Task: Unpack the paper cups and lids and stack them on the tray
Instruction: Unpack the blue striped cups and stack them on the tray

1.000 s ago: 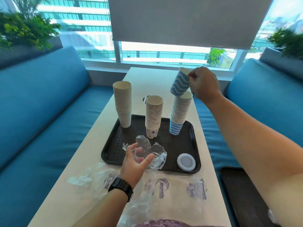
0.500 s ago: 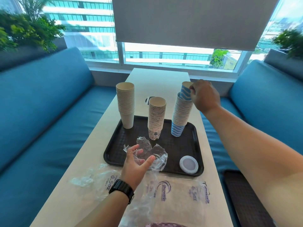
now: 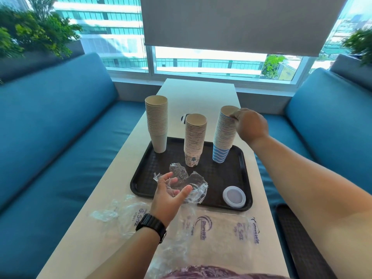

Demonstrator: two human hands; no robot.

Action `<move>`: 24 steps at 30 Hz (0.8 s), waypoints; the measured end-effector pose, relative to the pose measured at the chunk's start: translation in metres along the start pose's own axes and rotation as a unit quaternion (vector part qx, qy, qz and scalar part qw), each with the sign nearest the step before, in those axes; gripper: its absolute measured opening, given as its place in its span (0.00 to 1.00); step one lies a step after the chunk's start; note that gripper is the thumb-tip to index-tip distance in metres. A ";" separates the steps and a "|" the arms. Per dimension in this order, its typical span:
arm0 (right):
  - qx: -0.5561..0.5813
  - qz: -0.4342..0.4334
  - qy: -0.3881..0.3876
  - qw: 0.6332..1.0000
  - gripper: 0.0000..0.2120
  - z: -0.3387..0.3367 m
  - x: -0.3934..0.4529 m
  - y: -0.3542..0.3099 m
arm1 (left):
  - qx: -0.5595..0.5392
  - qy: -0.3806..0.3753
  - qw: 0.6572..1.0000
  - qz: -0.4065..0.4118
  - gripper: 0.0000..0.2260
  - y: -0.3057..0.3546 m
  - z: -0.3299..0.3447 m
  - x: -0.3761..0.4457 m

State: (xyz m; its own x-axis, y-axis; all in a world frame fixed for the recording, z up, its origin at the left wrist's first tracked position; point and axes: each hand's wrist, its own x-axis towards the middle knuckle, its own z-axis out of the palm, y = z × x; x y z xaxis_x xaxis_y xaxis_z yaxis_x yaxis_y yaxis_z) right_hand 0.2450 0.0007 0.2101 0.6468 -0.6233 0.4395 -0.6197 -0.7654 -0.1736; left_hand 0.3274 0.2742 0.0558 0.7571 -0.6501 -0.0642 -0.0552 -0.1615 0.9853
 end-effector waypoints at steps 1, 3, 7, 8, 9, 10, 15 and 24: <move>0.003 0.001 0.003 1.000 0.13 0.001 -0.002 0.000 | -0.002 -0.007 1.000 -0.001 0.35 0.001 -0.001 -0.001; 0.022 -0.004 0.019 1.000 0.14 0.005 -0.007 0.001 | 0.003 -0.021 1.000 0.002 0.36 0.005 -0.004 -0.002; 0.080 -0.016 0.029 0.996 0.16 0.018 -0.026 0.000 | 0.050 -0.071 0.996 0.008 0.38 0.011 -0.010 -0.003; 0.097 -0.020 0.029 0.995 0.16 0.020 -0.034 -0.003 | 0.072 -0.078 0.994 0.011 0.38 0.012 -0.011 -0.005; 0.111 -0.027 0.036 0.993 0.16 0.022 -0.042 -0.006 | 0.094 -0.078 0.992 0.017 0.37 0.015 -0.013 -0.005; 0.124 -0.033 0.046 0.991 0.15 0.023 -0.051 -0.010 | 0.110 -0.072 0.991 0.024 0.36 0.017 -0.014 -0.006; 0.181 -0.039 0.045 0.982 0.15 0.026 -0.088 -0.028 | 0.139 -0.027 0.989 0.045 0.14 0.022 -0.020 -0.003; 0.330 0.063 -0.078 0.939 0.10 0.022 -0.149 -0.048 | 0.153 0.022 0.986 0.065 0.06 0.044 -0.033 -0.004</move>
State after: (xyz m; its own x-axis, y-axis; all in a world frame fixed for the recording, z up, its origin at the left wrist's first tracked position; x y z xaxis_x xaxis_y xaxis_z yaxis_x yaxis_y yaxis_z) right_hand 0.1886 0.1271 0.1336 0.6759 -0.6916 0.2547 -0.3183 -0.5856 -0.7455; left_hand 0.3438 0.2944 0.1045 0.7582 -0.6479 0.0736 -0.3425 -0.2995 0.8905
